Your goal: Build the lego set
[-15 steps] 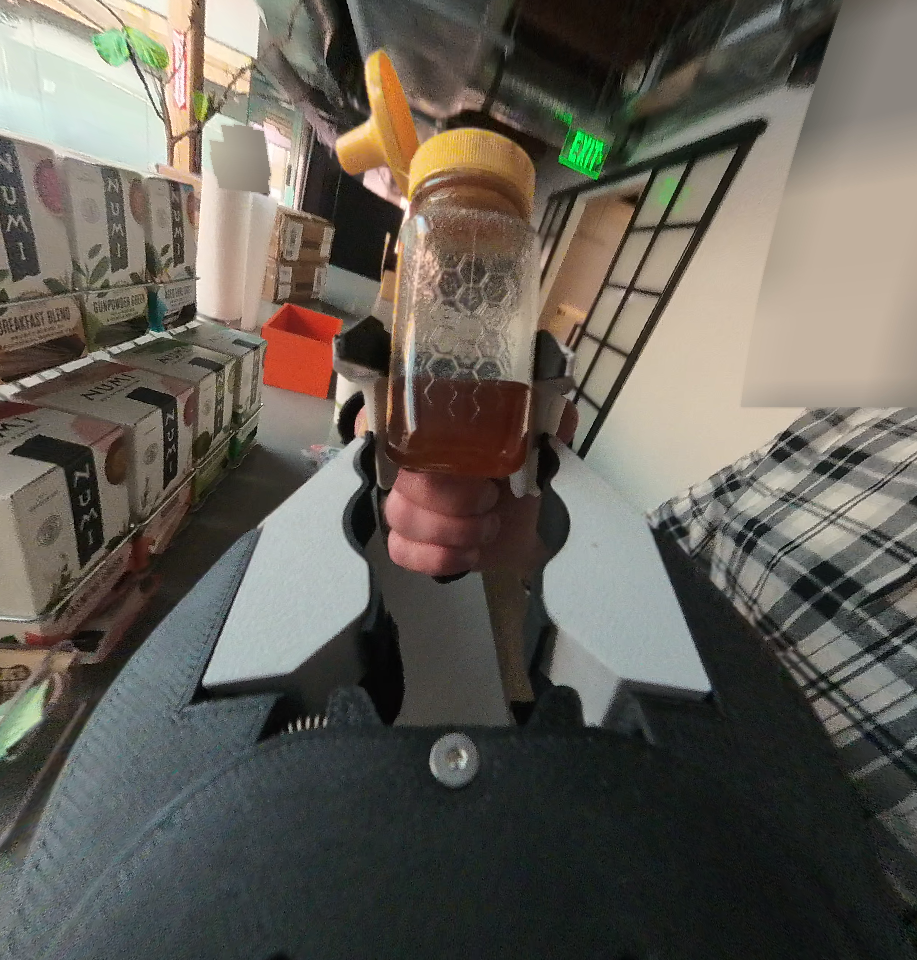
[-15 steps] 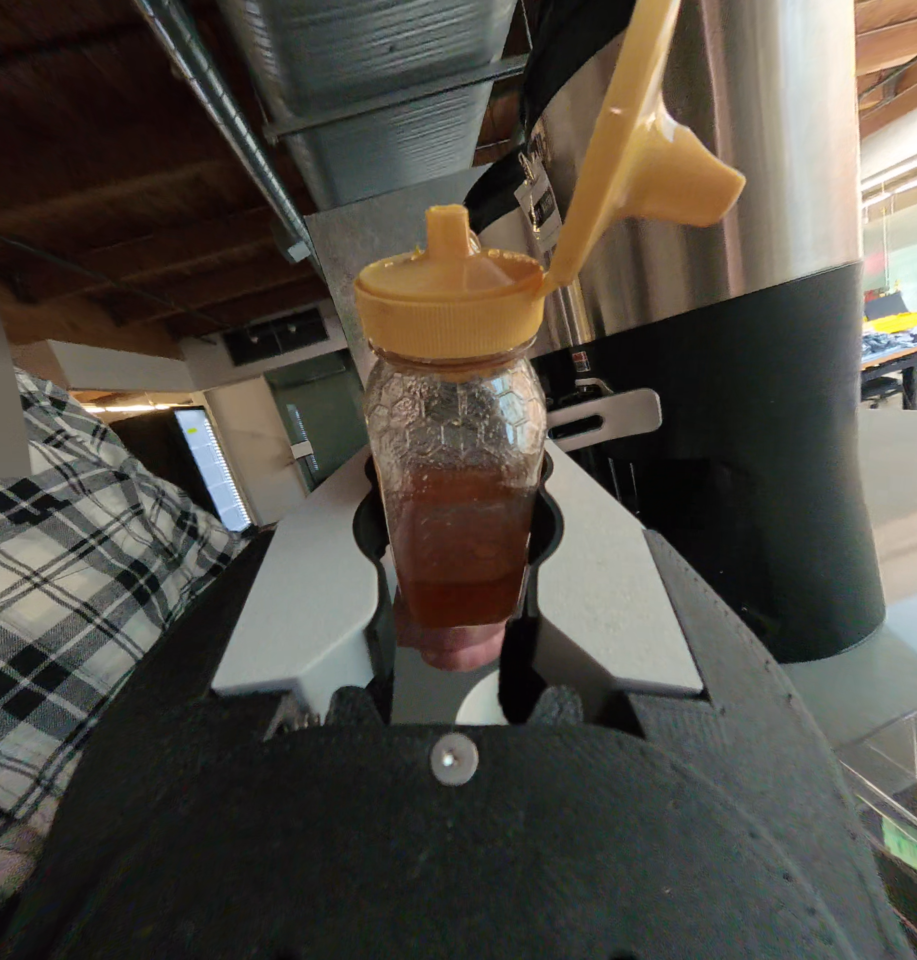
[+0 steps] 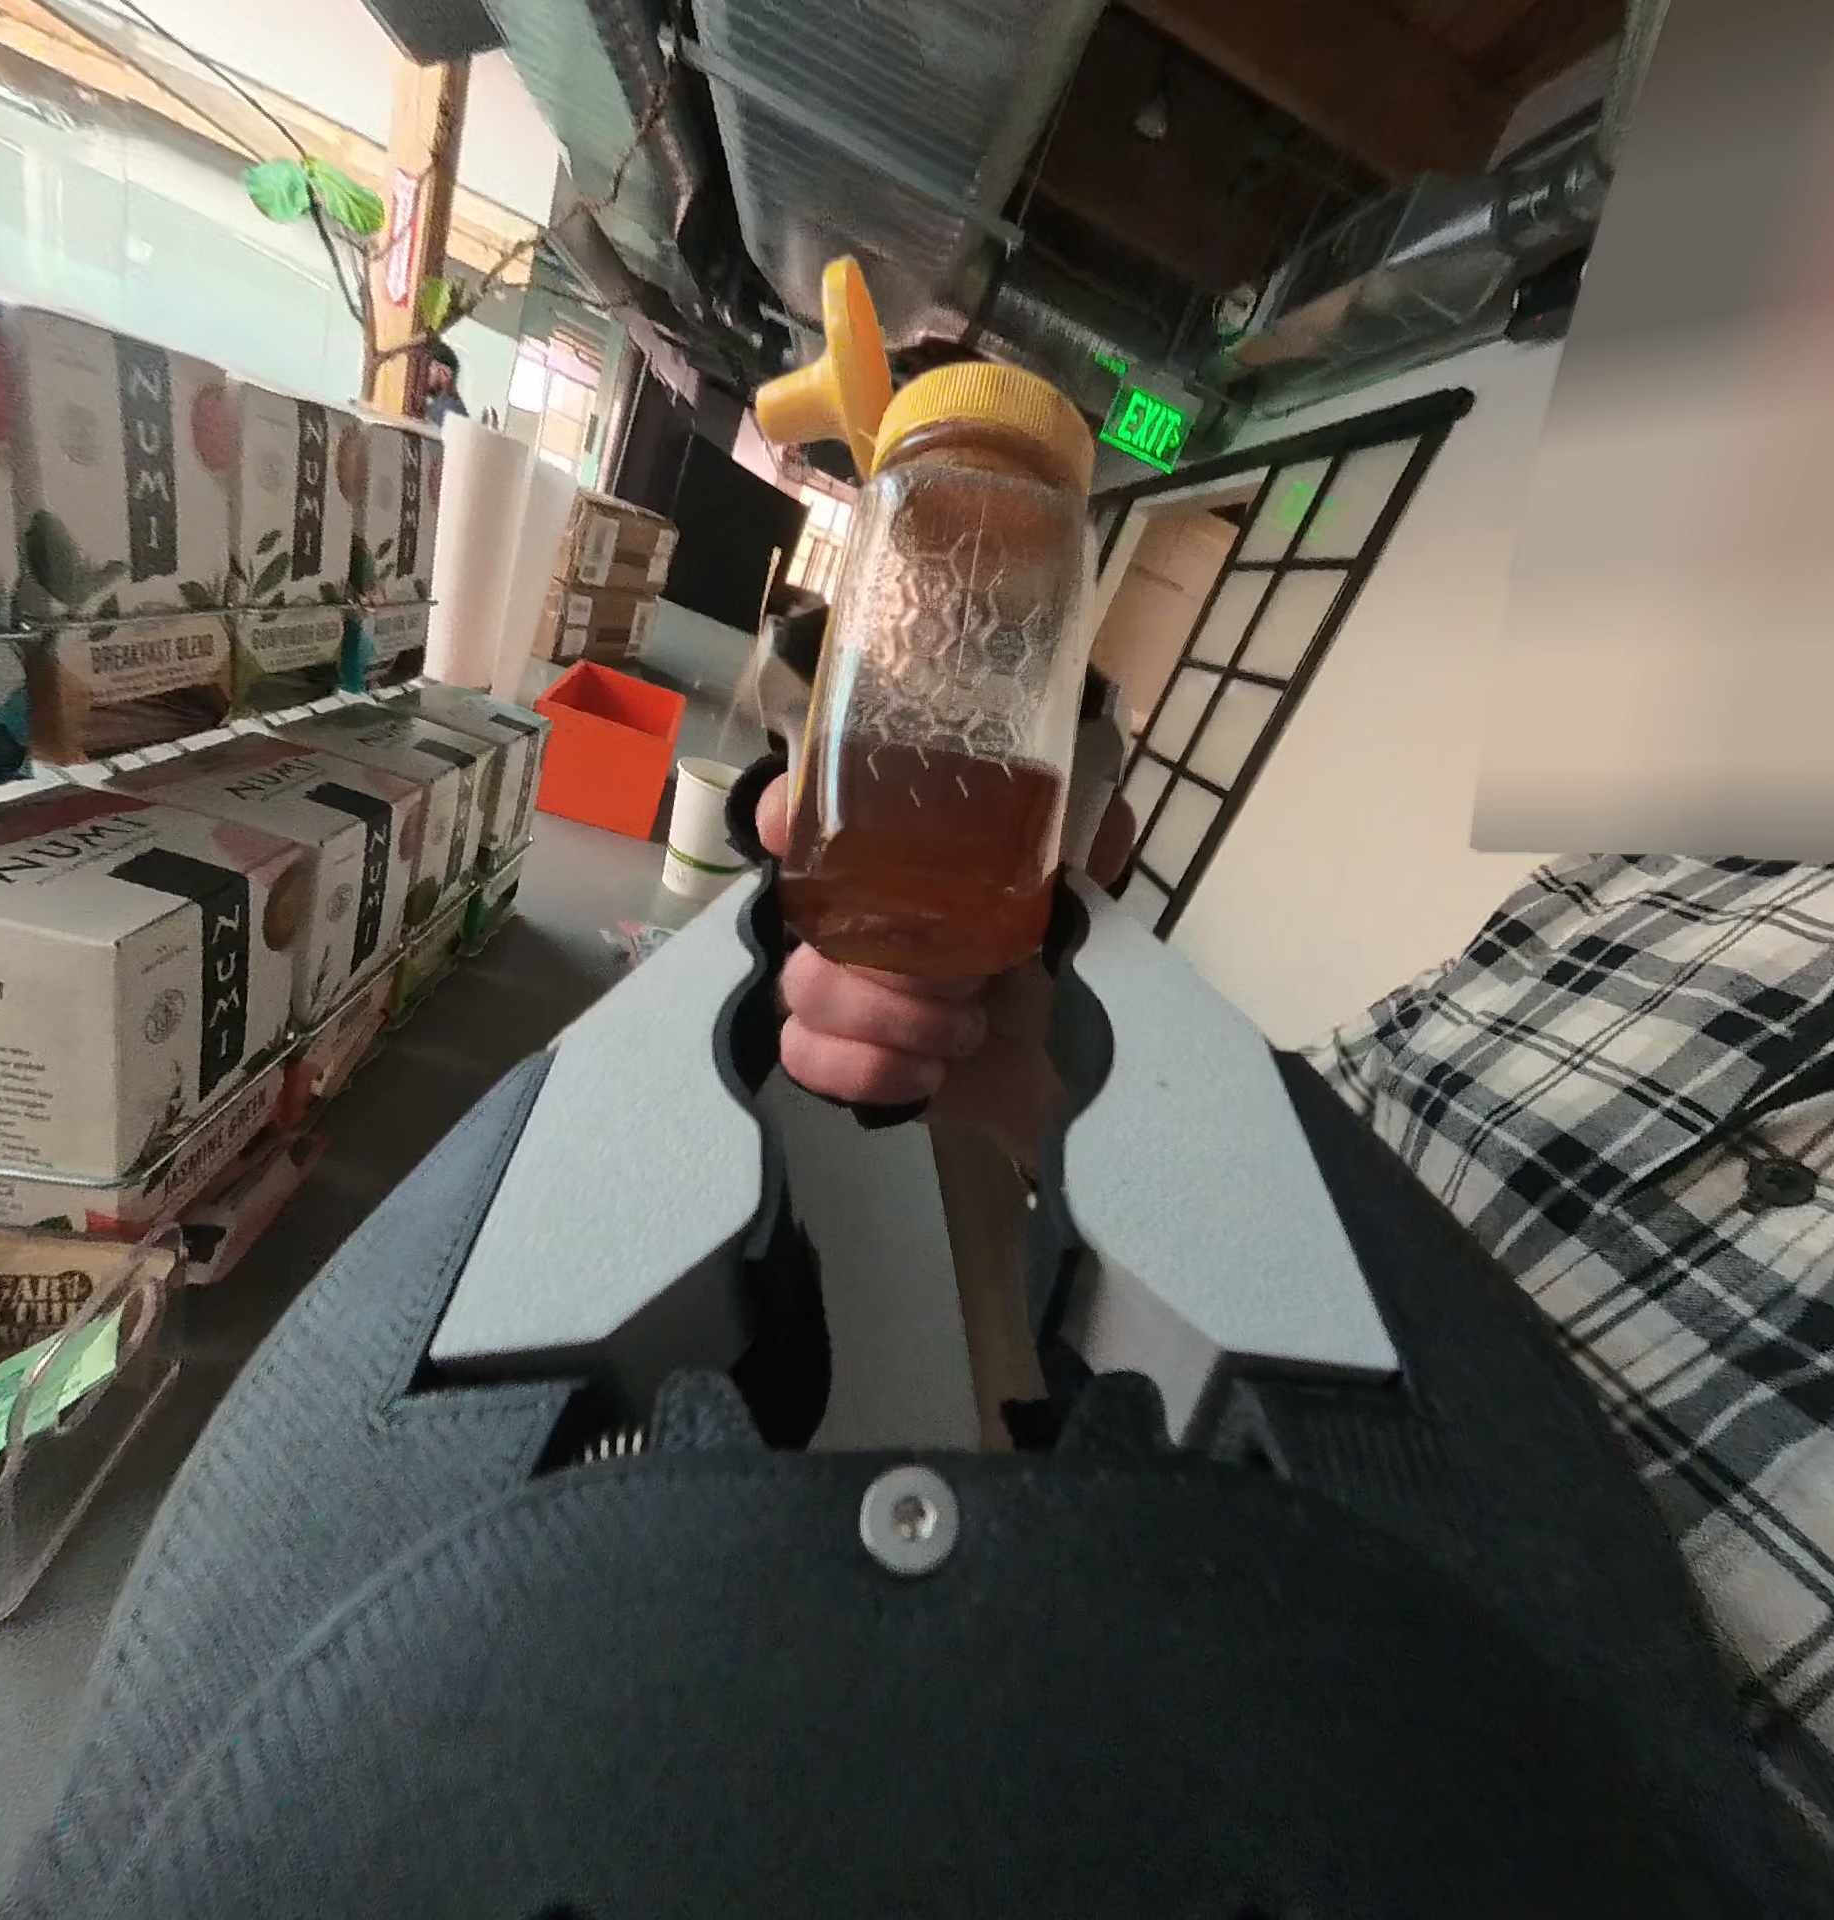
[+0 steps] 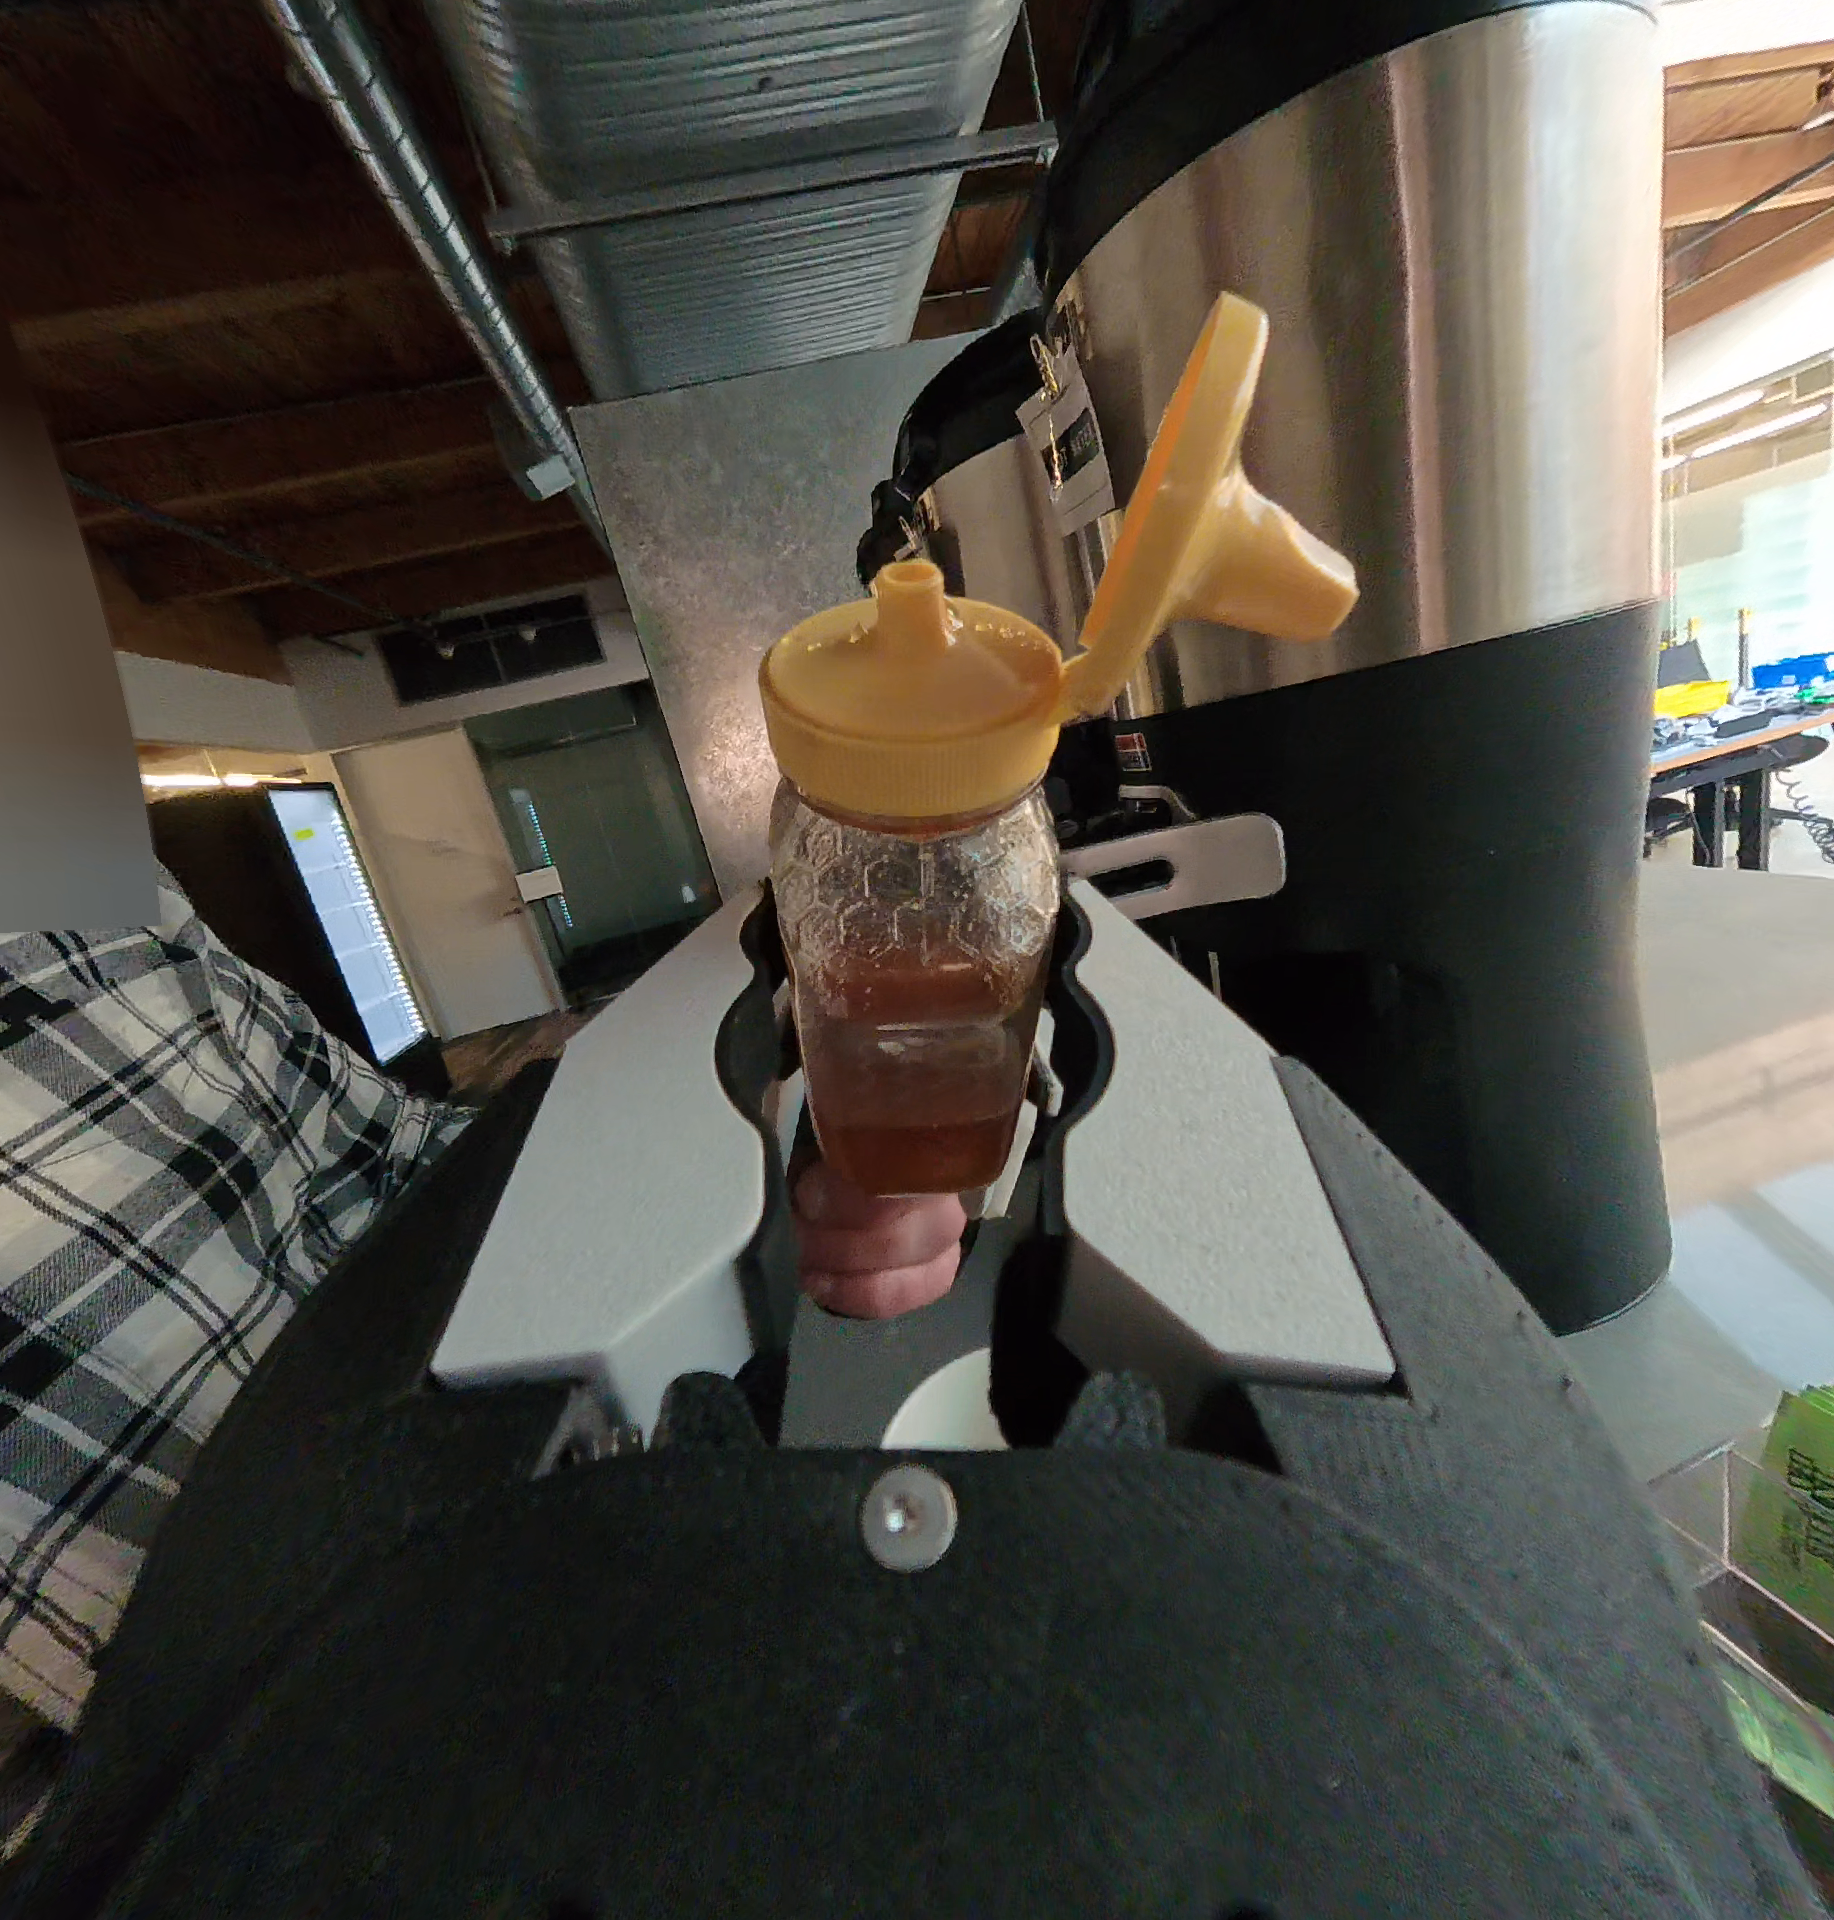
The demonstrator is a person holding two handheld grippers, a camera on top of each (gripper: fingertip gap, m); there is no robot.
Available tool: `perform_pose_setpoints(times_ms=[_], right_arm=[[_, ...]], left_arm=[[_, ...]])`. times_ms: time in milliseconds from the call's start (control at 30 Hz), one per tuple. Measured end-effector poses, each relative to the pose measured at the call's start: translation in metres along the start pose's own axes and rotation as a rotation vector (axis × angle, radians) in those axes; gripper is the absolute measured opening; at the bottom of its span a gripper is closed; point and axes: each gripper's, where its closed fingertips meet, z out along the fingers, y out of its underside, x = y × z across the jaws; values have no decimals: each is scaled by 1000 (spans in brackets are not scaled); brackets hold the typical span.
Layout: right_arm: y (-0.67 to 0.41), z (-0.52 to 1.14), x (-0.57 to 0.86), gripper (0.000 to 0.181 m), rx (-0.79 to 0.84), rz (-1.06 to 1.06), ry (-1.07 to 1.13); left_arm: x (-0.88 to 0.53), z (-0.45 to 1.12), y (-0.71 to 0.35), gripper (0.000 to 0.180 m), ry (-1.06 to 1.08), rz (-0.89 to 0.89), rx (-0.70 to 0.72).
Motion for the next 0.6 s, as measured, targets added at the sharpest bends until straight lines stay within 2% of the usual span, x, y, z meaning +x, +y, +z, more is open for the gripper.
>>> perform_pose_setpoints(times_ms=[133,167,200,267,367,600], right_arm=[[-3,0,-2,47,59,67,-18],[-3,1,-4,47,89,101,-46],[-3,2,-6,46,119,122,-58],[3,6,-5,47,145,155,-57],[7,7,-5,48,161,173,-61],[22,-5,1,49,21,132,-6]], left_arm=[[2,1,-8,53,-14,27,43],[2,4,-7,64,-26,23,47],[4,6,-5,64,-27,26,43],[8,7,-10,51,-26,54,75],[8,3,-14,50,-47,49,90],[0,-11,-15,50,-174,120,-88]])
